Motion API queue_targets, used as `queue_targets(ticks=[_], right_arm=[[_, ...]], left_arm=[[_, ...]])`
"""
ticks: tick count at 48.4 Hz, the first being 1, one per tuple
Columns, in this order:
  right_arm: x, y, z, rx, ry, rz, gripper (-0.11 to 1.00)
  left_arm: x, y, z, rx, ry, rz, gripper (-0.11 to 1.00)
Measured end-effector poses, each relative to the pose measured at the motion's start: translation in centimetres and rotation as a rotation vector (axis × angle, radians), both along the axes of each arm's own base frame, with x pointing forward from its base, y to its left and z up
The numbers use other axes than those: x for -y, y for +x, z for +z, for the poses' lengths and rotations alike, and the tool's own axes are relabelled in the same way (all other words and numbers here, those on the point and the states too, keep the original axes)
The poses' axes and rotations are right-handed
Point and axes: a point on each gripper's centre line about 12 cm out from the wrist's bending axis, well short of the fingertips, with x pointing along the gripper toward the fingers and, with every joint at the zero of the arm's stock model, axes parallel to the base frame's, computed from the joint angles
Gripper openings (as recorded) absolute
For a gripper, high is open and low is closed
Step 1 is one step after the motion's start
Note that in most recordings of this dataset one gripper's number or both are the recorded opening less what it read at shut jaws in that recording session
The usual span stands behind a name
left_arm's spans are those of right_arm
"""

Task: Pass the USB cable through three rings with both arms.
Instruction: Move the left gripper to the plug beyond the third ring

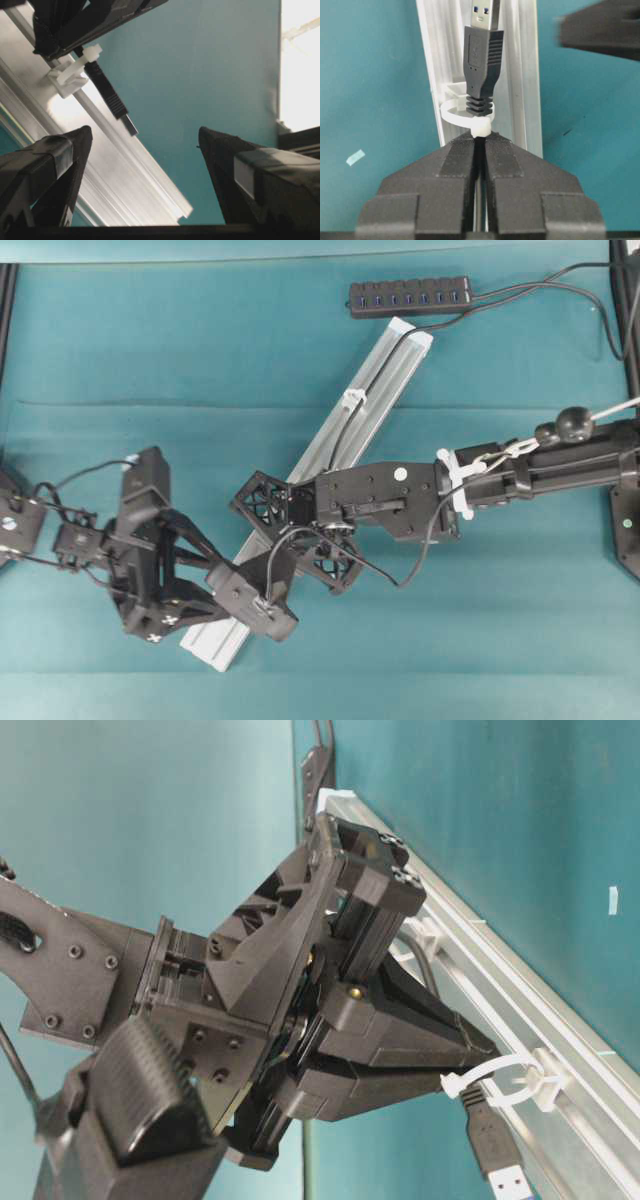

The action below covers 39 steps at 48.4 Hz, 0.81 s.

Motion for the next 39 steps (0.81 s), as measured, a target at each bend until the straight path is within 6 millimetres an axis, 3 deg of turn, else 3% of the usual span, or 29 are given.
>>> queue_targets(ticks=[29, 34, 39], right_arm=[[0.0, 0.0, 0.0, 0.004, 0.007, -0.013, 0.04], [0.0, 0.0, 0.0, 0.004, 0.007, -0.013, 0.04], [0.0, 0.0, 0.0, 0.004, 0.007, -0.013, 0.04]], left_arm=[[-0.9, 2.3, -1.7, -0.028, 0.007, 0.040, 0.92], [-0.8, 2.7, -1.8, -0.028, 0.008, 0.040, 0.84], [-0.8, 2.9, -2.0, -0.032, 0.012, 0.038, 0.65]])
